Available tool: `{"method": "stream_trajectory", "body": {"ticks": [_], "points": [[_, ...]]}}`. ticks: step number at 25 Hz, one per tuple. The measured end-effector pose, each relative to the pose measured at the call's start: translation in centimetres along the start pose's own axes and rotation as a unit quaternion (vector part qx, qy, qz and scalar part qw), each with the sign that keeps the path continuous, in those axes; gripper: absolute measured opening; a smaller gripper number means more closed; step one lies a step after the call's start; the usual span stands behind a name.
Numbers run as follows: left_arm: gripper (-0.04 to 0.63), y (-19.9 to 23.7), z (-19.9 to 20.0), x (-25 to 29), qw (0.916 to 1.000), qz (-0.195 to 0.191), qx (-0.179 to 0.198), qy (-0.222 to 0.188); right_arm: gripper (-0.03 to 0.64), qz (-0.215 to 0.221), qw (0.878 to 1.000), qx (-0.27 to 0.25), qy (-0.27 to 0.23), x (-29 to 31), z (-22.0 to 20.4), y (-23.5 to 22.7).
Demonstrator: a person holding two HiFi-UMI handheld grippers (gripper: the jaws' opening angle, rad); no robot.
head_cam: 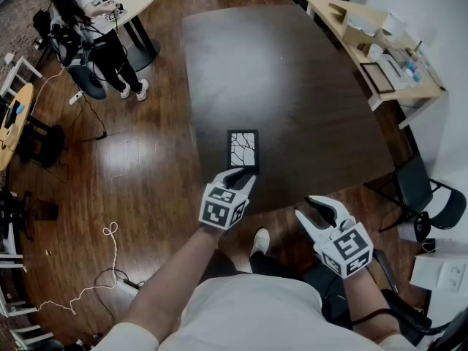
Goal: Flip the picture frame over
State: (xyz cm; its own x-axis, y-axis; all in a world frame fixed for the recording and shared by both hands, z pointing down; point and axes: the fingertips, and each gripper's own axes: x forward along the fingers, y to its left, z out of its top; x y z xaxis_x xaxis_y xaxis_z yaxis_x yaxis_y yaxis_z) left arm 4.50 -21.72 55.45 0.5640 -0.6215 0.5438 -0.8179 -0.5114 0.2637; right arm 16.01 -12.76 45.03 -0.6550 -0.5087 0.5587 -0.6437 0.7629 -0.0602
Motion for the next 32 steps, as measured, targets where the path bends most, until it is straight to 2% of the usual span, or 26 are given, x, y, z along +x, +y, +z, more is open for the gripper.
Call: {"method": "stream_trajectory", "body": {"ticks": [4,10,14,19,21,27,32], "points": [[0.110,2.0,-0.1,5.8,0.9985,0.033,0.002,0.043,0.133,0.001,1.000,0.018,0.015,2.6,0.7,-2.6],[0.110,4.7,-2.0,11.0,0.9890,0.108,-0.020,0.099,0.133,0.011,0.999,0.036,0.026,3.7,0.9,-3.9],[0.110,5.3,-3.2,12.0,0.9812,0.146,-0.031,0.122,0.133,0.012,0.998,0.055,0.041,3.4,-0.5,-4.7],[0.109,5.3,-3.6,12.4,0.9713,0.188,0.002,0.145,0.133,0.018,0.997,0.065,0.045,3.2,-1.1,-5.7],[0.088,5.3,-3.6,12.4,0.9684,0.204,0.003,0.144,0.132,0.022,0.997,0.066,0.042,3.3,-1.2,-5.9],[0.064,5.9,-3.6,11.3,0.9709,0.190,-0.068,0.129,0.133,0.029,0.997,0.069,0.034,3.3,-1.4,-6.0],[0.064,5.0,-1.7,9.9,0.9796,0.139,-0.106,0.099,0.133,0.032,0.996,0.068,0.039,3.4,-2.0,-6.1]]}}
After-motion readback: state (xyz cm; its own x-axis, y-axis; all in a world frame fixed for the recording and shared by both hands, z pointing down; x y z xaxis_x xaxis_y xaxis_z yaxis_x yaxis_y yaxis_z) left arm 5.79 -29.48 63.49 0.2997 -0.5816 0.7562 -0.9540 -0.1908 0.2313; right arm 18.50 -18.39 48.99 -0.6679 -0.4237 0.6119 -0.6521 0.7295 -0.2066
